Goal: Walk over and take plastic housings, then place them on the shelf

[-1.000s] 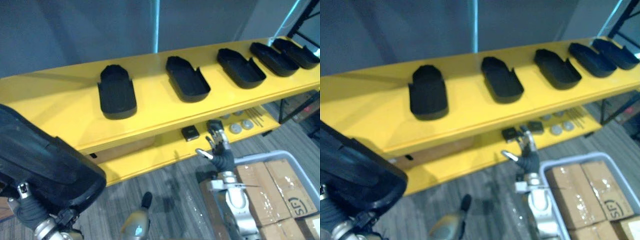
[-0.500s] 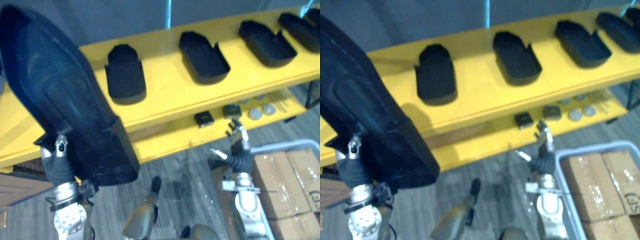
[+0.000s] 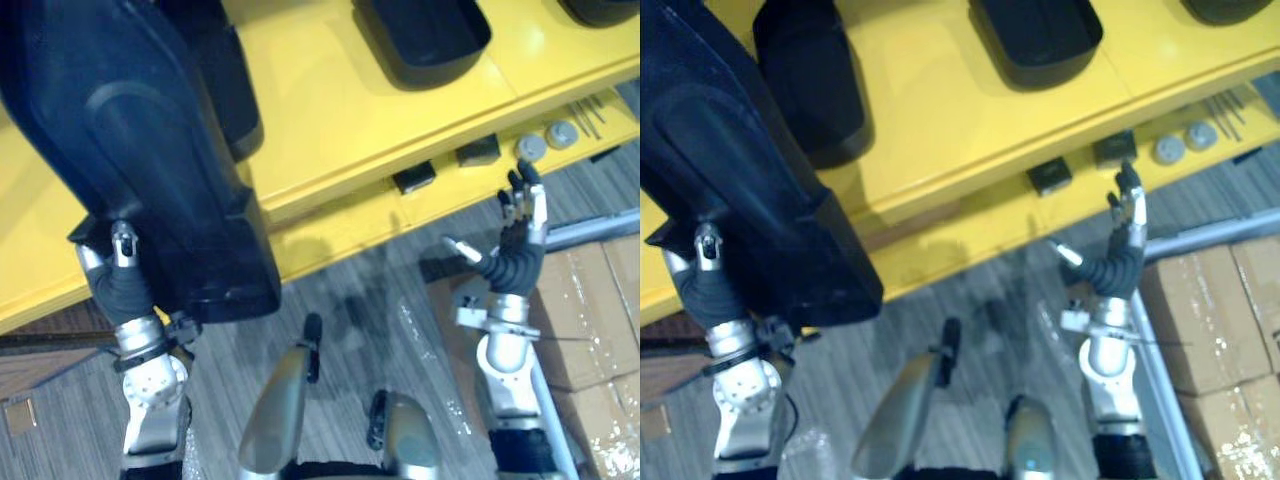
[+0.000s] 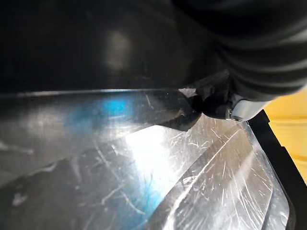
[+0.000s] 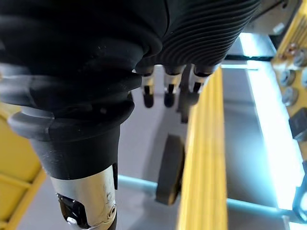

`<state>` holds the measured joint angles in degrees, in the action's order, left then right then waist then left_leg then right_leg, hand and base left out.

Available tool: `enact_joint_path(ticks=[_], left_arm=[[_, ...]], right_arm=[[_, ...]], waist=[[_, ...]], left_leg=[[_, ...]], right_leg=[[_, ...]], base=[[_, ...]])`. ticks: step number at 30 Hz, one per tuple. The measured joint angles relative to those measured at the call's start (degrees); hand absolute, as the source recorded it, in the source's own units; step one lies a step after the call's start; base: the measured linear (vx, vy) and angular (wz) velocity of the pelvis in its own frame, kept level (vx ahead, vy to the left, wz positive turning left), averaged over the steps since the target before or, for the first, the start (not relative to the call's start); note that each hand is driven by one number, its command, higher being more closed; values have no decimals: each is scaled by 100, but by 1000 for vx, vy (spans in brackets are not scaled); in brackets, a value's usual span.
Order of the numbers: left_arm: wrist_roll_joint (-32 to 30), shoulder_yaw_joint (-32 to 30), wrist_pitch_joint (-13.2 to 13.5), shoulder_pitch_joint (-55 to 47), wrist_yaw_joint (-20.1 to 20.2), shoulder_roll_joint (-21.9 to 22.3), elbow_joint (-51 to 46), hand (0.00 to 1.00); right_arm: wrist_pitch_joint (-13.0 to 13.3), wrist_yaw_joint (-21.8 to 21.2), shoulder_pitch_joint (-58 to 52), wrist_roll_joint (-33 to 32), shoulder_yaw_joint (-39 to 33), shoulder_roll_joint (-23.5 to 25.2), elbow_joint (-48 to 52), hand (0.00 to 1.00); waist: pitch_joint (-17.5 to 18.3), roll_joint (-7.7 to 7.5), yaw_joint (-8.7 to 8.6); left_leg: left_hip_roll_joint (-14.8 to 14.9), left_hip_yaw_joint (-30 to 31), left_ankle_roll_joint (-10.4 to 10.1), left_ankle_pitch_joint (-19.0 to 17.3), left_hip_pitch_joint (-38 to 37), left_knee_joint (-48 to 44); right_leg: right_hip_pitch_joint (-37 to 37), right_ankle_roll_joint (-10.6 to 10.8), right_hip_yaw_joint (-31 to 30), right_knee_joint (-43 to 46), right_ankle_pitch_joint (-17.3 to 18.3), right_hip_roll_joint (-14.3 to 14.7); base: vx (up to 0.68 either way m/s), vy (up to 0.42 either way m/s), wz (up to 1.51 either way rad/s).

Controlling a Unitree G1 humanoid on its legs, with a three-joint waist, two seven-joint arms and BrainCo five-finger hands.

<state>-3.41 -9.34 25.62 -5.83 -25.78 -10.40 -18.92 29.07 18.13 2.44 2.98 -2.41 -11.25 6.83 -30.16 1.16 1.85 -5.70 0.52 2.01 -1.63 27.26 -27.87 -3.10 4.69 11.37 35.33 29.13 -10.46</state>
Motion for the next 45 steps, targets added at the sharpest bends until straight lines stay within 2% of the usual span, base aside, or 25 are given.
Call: enact_joint_path(ticks=[3,4,5,6,7,9,10,11,12,14,15,16,18,19,21,23,24,25,29,32,35,38,40,44,45], left_arm=[[-30,-443,2,-221,16,69,-111,100],[-5,-645,16,-306,1,101,-199,100],[-8,-740,40,-376,-22,139,-249,100],[-39,-818,42,-419,-59,182,-295,100],[-157,-820,27,-481,-55,195,-388,100],[-229,-843,19,-651,6,176,-744,100],[-211,-867,18,-723,13,207,-924,100],[-183,-898,20,-729,37,212,-987,100],[-144,-991,15,-723,135,241,-1010,100],[-126,-1019,-20,-695,199,334,-1005,100],[-114,-1015,-24,-704,226,449,-1005,100],[-107,-1013,-25,-724,219,480,-1003,100],[-104,-1015,-42,-753,211,417,-1004,100],[-89,-975,-47,-757,225,470,-961,100],[60,-913,-66,-871,245,689,-966,100],[245,-906,-82,-926,253,763,-973,100],[254,-905,-83,-924,253,771,-973,100],[284,-893,-83,-926,246,844,-1041,100],[264,-818,-79,-907,213,851,-1107,100],[121,-930,-82,-925,116,826,-1149,100],[-177,-1407,-115,-1075,-83,730,-1161,100],[-481,-2027,-334,-1398,-330,641,-1168,100],[-627,-2452,-533,-1592,-422,640,-1166,100],[-632,-3050,-1178,-1851,-406,497,-936,100],[-606,-3066,-1456,-1827,-263,253,-687,100]], right_arm=[[69,102,-278,1,-279,156,263,0],[160,201,-387,-2,-428,226,287,0],[192,230,-402,0,-477,213,314,0],[224,311,-428,8,-599,300,404,0],[224,339,-483,21,-728,461,433,0],[238,325,-539,104,-833,621,440,0],[299,317,-597,215,-879,616,466,0],[342,322,-604,254,-885,613,494,0],[377,340,-596,361,-888,612,611,0],[433,507,-547,591,-907,572,795,0],[445,625,-520,690,-948,542,920,0],[447,676,-518,685,-967,525,996,0],[500,852,-608,667,-1063,493,1341,0],[566,805,-610,560,-1102,444,1405,0],[582,797,-610,566,-1090,350,1472,0],[599,738,-607,562,-1091,263,1531,0],[599,735,-603,562,-1092,245,1531,0],[599,713,-584,566,-1098,127,1547,0],[598,763,-548,587,-1217,37,1824,0],[420,1236,-556,699,-1698,50,1903,0],[323,1916,-876,521,-2591,296,1874,0],[318,2417,-1403,-61,-3362,713,1519,0],[153,2668,-1720,-311,-3684,930,1214,0],[-70,2805,-2389,-788,-3984,1248,276,0],[-80,2781,-2540,-976,-3985,1314,-71,0]], waist=[[-47,-112,4],[-47,-223,-8],[-27,-192,0],[-29,-227,-38],[-17,-265,-131],[92,-316,-181],[295,-310,-172],[396,-303,-169],[577,-275,-152],[764,-182,-137],[866,-123,-118],[924,-126,-118],[1193,-429,-163],[1234,-473,-194],[1328,-265,-181],[1380,-146,-185],[1385,-138,-183],[1389,-133,-164],[1438,-125,-104],[1528,-146,-96],[1734,-159,-129],[1978,-142,-263],[2048,-83,-292],[2184,106,-436],[2219,167,-448]], left_leg=[[-91,-35,20,-153,-272,-29],[-43,-263,267,-531,-320,-479],[46,-371,304,-788,-382,-772],[-5,-317,226,-1012,-480,-881],[-77,-140,240,-1030,-687,-779],[-76,114,306,-968,-1086,-353],[-46,282,309,-934,-1244,-104],[-15,367,287,-919,-1322,16],[61,502,270,-909,-1488,241],[250,663,206,-892,-1798,548],[397,726,95,-868,-1996,682],[424,787,46,-889,-2081,722],[275,1057,-187,-1131,-2112,580],[230,1277,-309,-1352,-2124,361],[539,1200,-423,-1476,-2129,302],[696,1055,-577,-1381,-2150,465],[720,1005,-600,-1364,-2162,501],[827,660,-605,-1151,-2421,917],[727,666,-588,-829,-2652,1428],[658,616,-582,-613,-2812,1795],[650,503,-574,-536,-2865,1994],[673,331,-578,-522,-2945,2154],[681,200,-577,-521,-3033,2213],[720,-151,-543,-491,-3190,2412],[785,-431,-514,-496,-3243,2446]], right_leg=[[430,-42,181,-220,36,-95],[527,-48,248,-46,-8,-187],[440,-145,206,439,-50,-142],[97,-596,-6,1429,-324,-229],[-180,-693,-152,2131,-1022,-259],[-382,-676,-236,2527,-1682,-228],[-409,-580,-248,2060,-1187,-101],[-413,-538,-265,1650,-1026,-12],[-435,-458,-317,844,-870,153],[-551,-335,-447,-168,-899,383],[-614,-178,-554,-772,-1075,517],[-608,-135,-582,-1124,-1253,563],[-550,-151,-936,-1965,-2135,505],[-421,49,-926,-1917,-2537,496],[-228,-114,-587,-1905,-2417,665],[-60,-180,-310,-2006,-2377,696],[-30,-184,-285,-2023,-2375,696],[301,-228,-30,-2218,-2348,655],[487,-261,139,-2368,-2323,529],[516,-261,155,-2411,-2322,429],[525,-259,140,-2507,-2323,401],[530,-253,77,-2543,-2323,398],[528,-235,-38,-2549,-2333,401],[488,-158,-200,-2500,-2304,378],[486,-125,-210,-2417,-2258,354]], base=[[54,-28,14],[132,-32,3],[161,-17,12],[153,-28,34],[157,-21,51],[214,-90,49],[238,-126,44],[253,-161,44],[207,-146,32],[261,-179,36],[260,-166,35],[258,-181,52],[282,-374,103],[189,-347,107],[154,-271,74],[146,-230,62],[130,-198,77],[94,-129,58],[57,-42,41],[13,12,15],[0,15,-6],[6,12,-14],[19,16,-24],[-3,21,-22],[0,0,0]])
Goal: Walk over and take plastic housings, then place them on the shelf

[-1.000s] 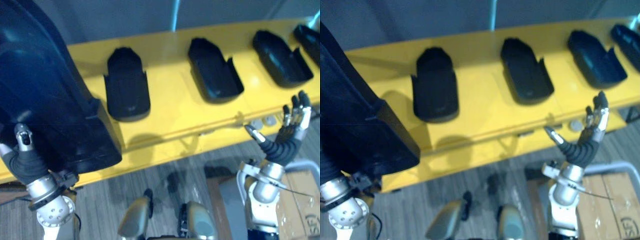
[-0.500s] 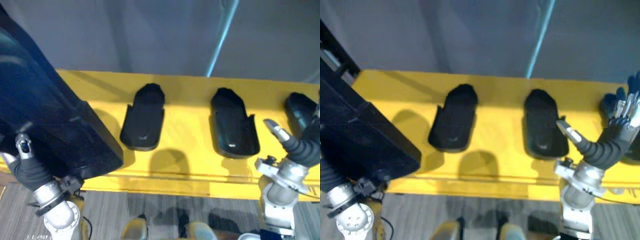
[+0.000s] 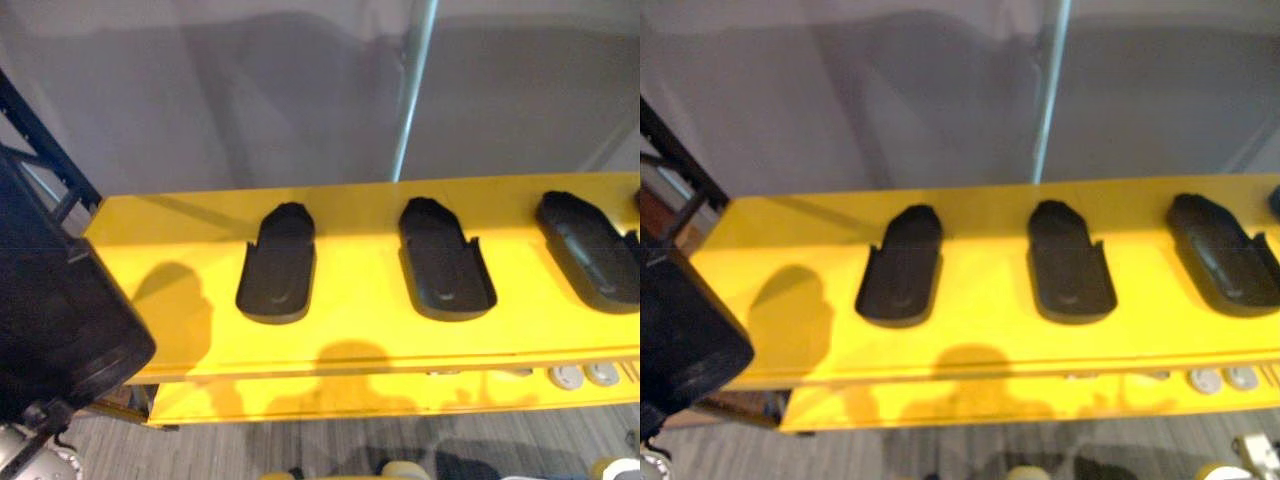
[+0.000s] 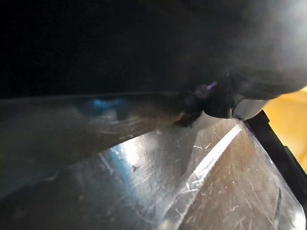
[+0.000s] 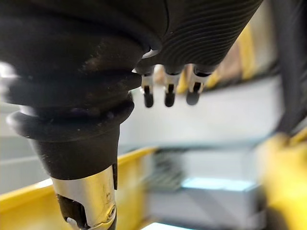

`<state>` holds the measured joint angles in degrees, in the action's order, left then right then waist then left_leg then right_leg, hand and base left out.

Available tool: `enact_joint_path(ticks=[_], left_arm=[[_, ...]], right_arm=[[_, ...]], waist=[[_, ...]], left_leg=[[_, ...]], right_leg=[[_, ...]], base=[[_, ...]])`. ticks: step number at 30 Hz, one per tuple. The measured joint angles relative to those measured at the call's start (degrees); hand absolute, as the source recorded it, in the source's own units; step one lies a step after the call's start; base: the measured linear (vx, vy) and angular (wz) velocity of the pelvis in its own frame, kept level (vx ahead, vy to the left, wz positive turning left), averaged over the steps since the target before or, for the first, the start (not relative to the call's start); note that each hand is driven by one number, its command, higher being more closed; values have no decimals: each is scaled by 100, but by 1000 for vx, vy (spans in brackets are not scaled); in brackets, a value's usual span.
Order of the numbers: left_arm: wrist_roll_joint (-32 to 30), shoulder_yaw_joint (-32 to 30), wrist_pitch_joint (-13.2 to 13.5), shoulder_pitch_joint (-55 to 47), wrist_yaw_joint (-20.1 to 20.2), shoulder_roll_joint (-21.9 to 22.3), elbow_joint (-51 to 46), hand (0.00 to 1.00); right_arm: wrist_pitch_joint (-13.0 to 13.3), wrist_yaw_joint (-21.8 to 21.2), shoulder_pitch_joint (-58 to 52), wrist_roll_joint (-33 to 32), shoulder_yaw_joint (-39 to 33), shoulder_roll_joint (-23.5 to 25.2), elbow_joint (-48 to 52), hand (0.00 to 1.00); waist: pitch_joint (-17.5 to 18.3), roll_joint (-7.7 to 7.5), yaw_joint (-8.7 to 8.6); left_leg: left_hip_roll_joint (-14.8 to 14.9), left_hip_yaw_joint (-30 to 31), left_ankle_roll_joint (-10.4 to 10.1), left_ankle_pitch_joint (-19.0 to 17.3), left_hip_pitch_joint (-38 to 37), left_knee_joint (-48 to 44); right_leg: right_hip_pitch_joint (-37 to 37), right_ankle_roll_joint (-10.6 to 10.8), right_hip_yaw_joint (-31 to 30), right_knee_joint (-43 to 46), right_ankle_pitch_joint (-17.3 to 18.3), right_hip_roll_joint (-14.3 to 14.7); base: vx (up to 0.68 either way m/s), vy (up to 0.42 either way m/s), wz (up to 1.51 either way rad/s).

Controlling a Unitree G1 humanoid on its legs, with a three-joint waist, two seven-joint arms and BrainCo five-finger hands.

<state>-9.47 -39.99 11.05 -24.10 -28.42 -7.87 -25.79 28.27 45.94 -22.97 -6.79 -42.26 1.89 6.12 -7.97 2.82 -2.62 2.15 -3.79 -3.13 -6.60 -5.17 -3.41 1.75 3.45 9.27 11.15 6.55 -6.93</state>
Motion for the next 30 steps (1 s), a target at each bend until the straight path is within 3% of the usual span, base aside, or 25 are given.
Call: enact_joint_path(ticks=[5,10,11,13,21,27,28,30], left_arm=[[246,4,-849,169,688,-1142,1137,100],[462,93,-1424,926,1573,-2269,2383,100],[462,93,-1424,926,1573,-2269,2383,100],[401,335,-1750,1312,2070,-2801,3093,100],[-455,1053,-2395,1996,3165,-3250,4527,100],[-861,1387,-2649,2274,3559,-3374,4796,100],[-1025,1433,-2668,2311,3663,-3394,4797,0],[-1197,1492,-2670,2313,3755,-3413,4862,0]], right_arm=[[-4,-308,-171,-367,212,152,-954,0],[-556,-991,-159,-345,554,62,-1504,0],[-556,-991,-159,-345,554,62,-1504,0],[-898,-1128,-148,-351,689,-112,-1795,0],[-1318,-1259,-76,-474,757,-513,-2629,0],[-1521,-1352,-33,-474,765,-516,-2997,0],[-1582,-1351,-29,-474,766,-512,-3035,0],[-1584,-1352,-39,-484,760,-515,-3114,0]], waist=[[189,140,2],[236,202,9],[236,202,9],[244,192,2],[249,177,-43],[177,95,-121],[143,67,-123],[128,81,-127]], left_leg=[[73,-460,24,-6,-98,-3],[162,-889,20,-1,-97,-16],[162,-889,20,-1,-97,-16],[150,-914,-16,18,-92,0],[140,-1129,-59,28,-200,126],[215,-1280,-95,-128,-284,12],[238,-1315,-96,-199,-269,-97],[275,-1386,-90,-321,-198,-289]], right_leg=[[-103,36,-111,241,134,-44],[-173,40,-153,312,153,-73],[-173,40,-153,312,153,-73],[-175,52,-177,262,146,-72],[-166,101,-431,40,74,8],[-6,74,-600,-264,-117,103],[25,77,-634,-314,-155,115],[27,98,-700,-353,-174,130]], base=[[6,3,-13],[1,5,-3],[0,0,0],[32,18,-3],[71,7,-12],[34,16,-18],[-10,28,-20],[-25,24,-22]])
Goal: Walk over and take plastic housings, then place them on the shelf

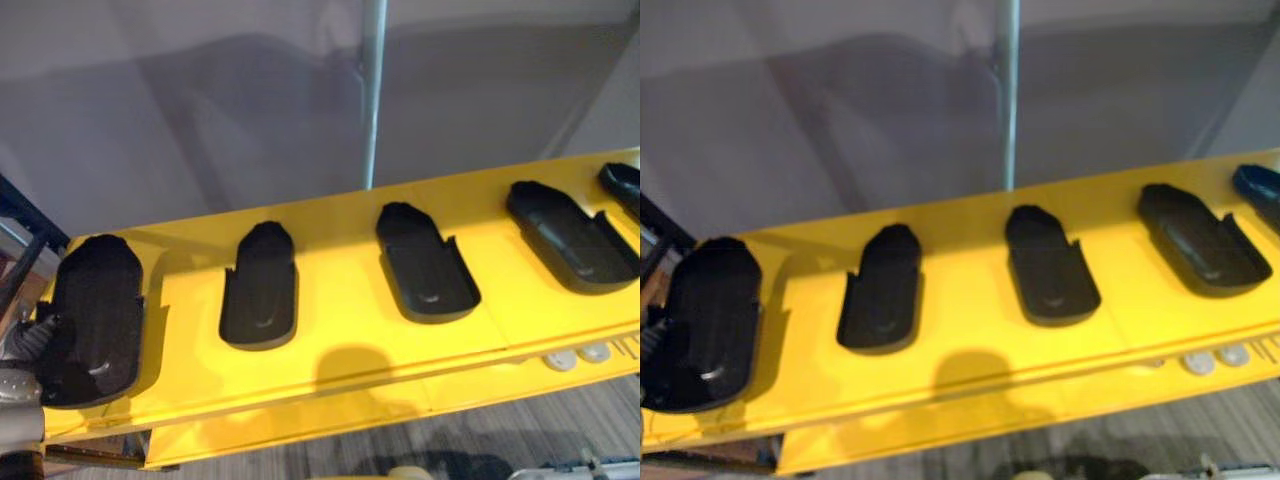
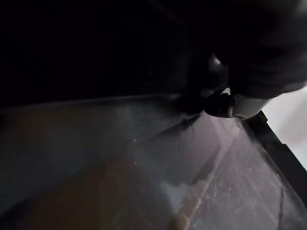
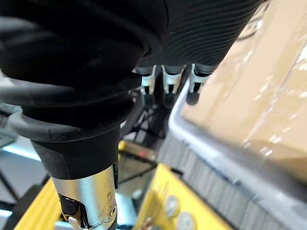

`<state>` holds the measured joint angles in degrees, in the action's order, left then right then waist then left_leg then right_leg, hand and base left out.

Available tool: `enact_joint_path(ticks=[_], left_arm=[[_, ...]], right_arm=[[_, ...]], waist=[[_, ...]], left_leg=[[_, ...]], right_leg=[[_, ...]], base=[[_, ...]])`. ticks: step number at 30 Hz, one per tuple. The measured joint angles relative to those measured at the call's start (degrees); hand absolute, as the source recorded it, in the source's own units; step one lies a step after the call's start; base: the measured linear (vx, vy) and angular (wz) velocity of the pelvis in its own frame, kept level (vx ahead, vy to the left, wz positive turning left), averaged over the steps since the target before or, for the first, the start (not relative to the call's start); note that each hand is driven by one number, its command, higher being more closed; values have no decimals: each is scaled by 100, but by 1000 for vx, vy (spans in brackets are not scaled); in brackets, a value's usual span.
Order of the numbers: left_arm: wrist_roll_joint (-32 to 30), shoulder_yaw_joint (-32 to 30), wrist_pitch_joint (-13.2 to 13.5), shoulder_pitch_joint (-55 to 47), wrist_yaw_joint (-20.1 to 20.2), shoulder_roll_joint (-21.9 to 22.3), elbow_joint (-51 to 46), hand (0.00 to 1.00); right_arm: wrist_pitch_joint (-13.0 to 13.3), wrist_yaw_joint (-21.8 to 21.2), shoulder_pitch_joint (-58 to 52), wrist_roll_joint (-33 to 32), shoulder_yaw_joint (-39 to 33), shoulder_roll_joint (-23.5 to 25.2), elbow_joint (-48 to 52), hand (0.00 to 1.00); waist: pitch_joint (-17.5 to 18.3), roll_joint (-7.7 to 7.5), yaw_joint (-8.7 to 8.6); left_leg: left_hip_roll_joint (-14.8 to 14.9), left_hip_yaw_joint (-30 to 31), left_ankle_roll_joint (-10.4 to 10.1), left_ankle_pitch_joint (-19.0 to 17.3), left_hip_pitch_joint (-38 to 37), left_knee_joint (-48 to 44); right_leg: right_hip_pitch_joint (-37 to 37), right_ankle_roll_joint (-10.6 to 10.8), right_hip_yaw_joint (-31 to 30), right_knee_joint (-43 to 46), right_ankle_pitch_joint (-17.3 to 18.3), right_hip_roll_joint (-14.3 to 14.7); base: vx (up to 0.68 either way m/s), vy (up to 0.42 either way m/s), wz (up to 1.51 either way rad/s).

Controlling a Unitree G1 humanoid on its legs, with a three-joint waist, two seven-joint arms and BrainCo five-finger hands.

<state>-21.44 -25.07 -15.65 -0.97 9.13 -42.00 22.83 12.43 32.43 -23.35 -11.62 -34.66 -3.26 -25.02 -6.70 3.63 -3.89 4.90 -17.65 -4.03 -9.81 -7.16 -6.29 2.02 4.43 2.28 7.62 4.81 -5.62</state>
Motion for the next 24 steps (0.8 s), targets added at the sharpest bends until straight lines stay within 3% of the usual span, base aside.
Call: enact_joint_path(ticks=[3,10,13,17,19,20,21,22,23,24], left_arm=[[-98,166,-34,38,15,-21,40,0],[-178,170,-391,78,-10,-15,63,0],[-189,164,-548,67,-236,55,95,0],[-147,123,-702,53,-1111,280,91,0],[90,99,-695,80,-2123,312,-54,0],[140,93,-685,80,-2366,312,-176,0],[231,87,-610,91,-2749,312,-409,0],[609,81,-318,107,-3425,311,-838,0],[742,81,-215,131,-3675,311,-1115,0],[946,80,78,238,-4055,312,-1714,0]], right_arm=[[-1,-8,4,-4,0,-3,-27,0],[-23,-152,2,-114,-23,-30,-23,0],[-23,-278,12,-113,-96,-44,-15,0],[-23,-396,18,-113,-190,-55,-14,0],[12,-509,25,-104,-161,-56,-11,0],[21,-512,25,-102,-123,-57,-11,0],[38,-523,25,-99,-53,-54,-8,0],[126,-529,23,-69,102,-47,-6,0],[144,-534,12,-47,173,-30,34,0],[221,-569,-29,-13,286,48,198,0]], waist=[[-87,-5,0],[-204,-33,1],[-286,-17,2],[-308,13,-3],[-311,15,5],[-310,16,5],[-313,21,6],[-320,33,7],[-337,64,9],[-322,53,6]], left_leg=[[80,-33,13,-217,145,-371],[171,-35,5,-411,321,-715],[174,-53,10,-437,317,-731],[169,-73,11,-436,301,-721],[166,-86,11,-435,215,-692],[162,-85,12,-434,204,-688],[156,-79,12,-434,200,-679],[142,-71,14,-431,146,-629],[138,-70,16,-430,114,-613],[128,-23,19,-429,99,-611]], right_leg=[[9,14,-79,-44,-52,34],[5,21,-87,-107,-83,74],[10,21,-98,-114,-83,75],[7,21,-107,-124,-84,73],[33,21,-115,-124,-83,73],[50,21,-116,-124,-83,70],[81,21,-113,-126,-83,65],[130,21,-106,-135,-83,57],[165,21,-99,-140,-83,54],[218,21,-62,-156,-83,42]], base=[[-24,22,-13],[5,0,0],[32,5,-2],[0,0,0],[11,-4,-2],[0,0,0],[-33,18,1],[-38,21,1],[-32,20,7],[-27,19,8]])
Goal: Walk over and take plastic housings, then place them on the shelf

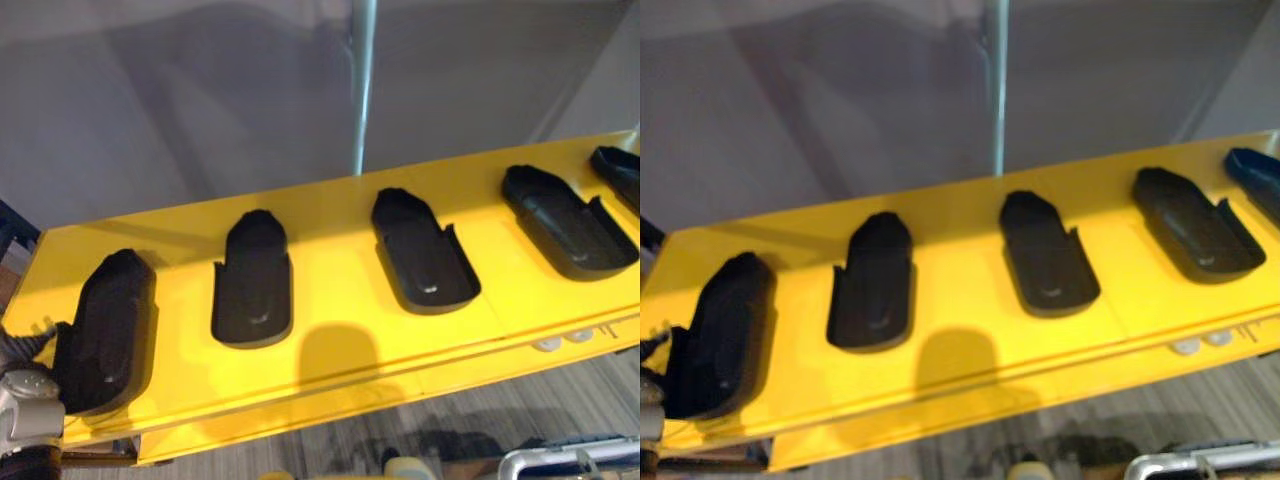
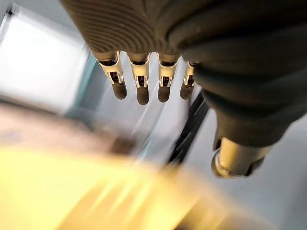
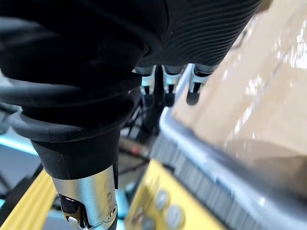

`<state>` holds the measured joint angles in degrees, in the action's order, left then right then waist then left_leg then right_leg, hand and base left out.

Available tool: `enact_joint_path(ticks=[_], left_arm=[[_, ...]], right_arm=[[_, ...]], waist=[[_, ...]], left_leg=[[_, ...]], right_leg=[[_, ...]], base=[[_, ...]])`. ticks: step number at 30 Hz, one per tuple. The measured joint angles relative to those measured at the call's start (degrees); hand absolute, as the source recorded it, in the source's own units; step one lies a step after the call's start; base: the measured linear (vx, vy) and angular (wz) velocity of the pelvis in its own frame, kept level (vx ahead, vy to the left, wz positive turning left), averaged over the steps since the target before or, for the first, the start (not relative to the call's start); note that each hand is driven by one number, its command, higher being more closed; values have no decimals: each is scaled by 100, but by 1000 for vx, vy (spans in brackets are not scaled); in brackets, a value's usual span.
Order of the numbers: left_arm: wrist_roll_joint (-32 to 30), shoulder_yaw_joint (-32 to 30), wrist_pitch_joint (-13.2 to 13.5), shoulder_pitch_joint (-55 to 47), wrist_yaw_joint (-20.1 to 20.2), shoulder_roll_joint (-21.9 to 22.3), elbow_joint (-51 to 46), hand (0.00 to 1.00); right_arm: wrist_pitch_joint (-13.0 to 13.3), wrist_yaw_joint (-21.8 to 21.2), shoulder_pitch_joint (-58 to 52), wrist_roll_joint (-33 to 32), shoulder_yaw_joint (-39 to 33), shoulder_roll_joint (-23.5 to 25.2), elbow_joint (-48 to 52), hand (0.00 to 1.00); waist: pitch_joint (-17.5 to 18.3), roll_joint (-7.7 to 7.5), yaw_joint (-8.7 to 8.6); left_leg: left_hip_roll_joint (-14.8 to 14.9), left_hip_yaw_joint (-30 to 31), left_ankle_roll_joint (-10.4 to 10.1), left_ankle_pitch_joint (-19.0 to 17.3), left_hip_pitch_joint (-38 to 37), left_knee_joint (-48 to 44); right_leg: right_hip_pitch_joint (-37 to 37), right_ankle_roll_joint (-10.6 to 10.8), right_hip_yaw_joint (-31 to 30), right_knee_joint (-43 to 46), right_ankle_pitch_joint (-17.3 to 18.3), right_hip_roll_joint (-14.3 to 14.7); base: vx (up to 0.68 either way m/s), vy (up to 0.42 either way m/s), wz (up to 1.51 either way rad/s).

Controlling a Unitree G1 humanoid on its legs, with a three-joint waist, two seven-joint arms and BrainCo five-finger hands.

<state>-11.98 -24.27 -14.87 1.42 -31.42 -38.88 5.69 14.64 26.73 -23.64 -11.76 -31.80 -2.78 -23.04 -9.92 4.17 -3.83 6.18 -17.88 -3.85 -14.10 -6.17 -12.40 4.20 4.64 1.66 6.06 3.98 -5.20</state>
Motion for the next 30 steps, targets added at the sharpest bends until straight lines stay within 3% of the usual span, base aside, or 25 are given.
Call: enact_joint_path(ticks=[2,3,4,5,7,10,12,14,16,20,21,22,25,30], left_arm=[[270,-2,476,179,-418,8,-983,0],[584,-14,981,314,-540,120,-1574,0],[745,-17,1462,381,-582,345,-2187,0],[730,-16,1668,373,-585,470,-2484,0],[567,-42,2322,168,-581,874,-3285,0],[889,-290,2860,-490,-337,1548,-3855,0],[1220,-379,3275,-1248,-62,2402,-3987,0],[1340,-347,3371,-1789,-4,2972,-3980,0],[1329,-135,3378,-2285,-183,3537,-3784,0],[1430,148,3294,-2730,-216,4062,-3427,0],[1429,256,3191,-2980,-268,4229,-3266,0],[1613,262,3188,-3128,-323,4289,-3139,100],[1673,265,3196,-3142,-354,4443,-2876,100],[2248,302,3396,-3117,-345,4513,-2486,100]], right_arm=[[187,-65,-9,141,182,70,276,0],[344,-93,-18,208,254,90,458,0],[475,-126,-24,250,280,93,605,0],[534,-157,-26,254,299,94,677,0],[625,-236,-5,289,389,135,815,0],[694,-332,0,374,487,260,910,0],[675,-423,-3,497,494,489,900,0],[637,-457,-16,584,500,681,866,0],[534,-450,-31,582,554,855,792,0],[451,-436,-51,573,782,863,606,0],[364,-429,-125,564,967,882,575,0],[306,-424,-134,557,1093,881,523,0],[272,-404,-206,514,1183,900,275,0],[267,-308,-249,292,1357,904,-158,0]], waist=[[50,-12,-4],[73,21,-17],[110,79,-39],[126,104,-49],[163,158,-40],[212,168,-4],[224,139,23],[269,57,137],[286,-134,186],[305,-297,293],[317,-430,321],[301,-497,325],[346,-631,333],[343,-653,344]], left_leg=[[-29,13,28,27,7,27],[-79,37,55,83,2,109],[-137,68,80,141,-6,217],[-160,89,92,166,-10,255],[-199,167,87,268,-162,444],[-190,215,59,306,-293,599],[-200,365,49,335,-283,609],[-207,474,33,379,-266,646],[-245,645,35,487,-282,759],[-274,790,37,534,-285,802],[-280,820,39,549,-271,817],[-278,847,39,554,-270,817],[-295,941,46,561,-256,816],[-301,951,46,561,-240,819]], right_leg=[[-2,0,14,-7,0,-24],[-2,3,39,-28,-2,-68],[-1,19,112,-61,-12,-117],[2,23,140,-68,-15,-137],[120,24,242,-97,-15,-155],[265,23,323,-173,-15,-129],[383,19,493,-256,-12,-138],[412,17,590,-292,-11,-136],[533,16,783,-346,-10,-163],[589,16,890,-360,-9,-184],[608,16,955,-360,-8,-193],[613,17,965,-360,-8,-194],[667,19,1114,-360,-7,-212],[668,22,1147,-374,-5,-218]], base=[[-24,19,9],[-14,19,14],[-7,26,18],[16,17,22],[36,-4,19],[6,-34,12],[-20,-36,31],[-39,-33,28],[-44,-45,44],[-47,-13,20],[-50,-8,13],[-46,-6,15],[-29,-6,14],[-3,0,4]])
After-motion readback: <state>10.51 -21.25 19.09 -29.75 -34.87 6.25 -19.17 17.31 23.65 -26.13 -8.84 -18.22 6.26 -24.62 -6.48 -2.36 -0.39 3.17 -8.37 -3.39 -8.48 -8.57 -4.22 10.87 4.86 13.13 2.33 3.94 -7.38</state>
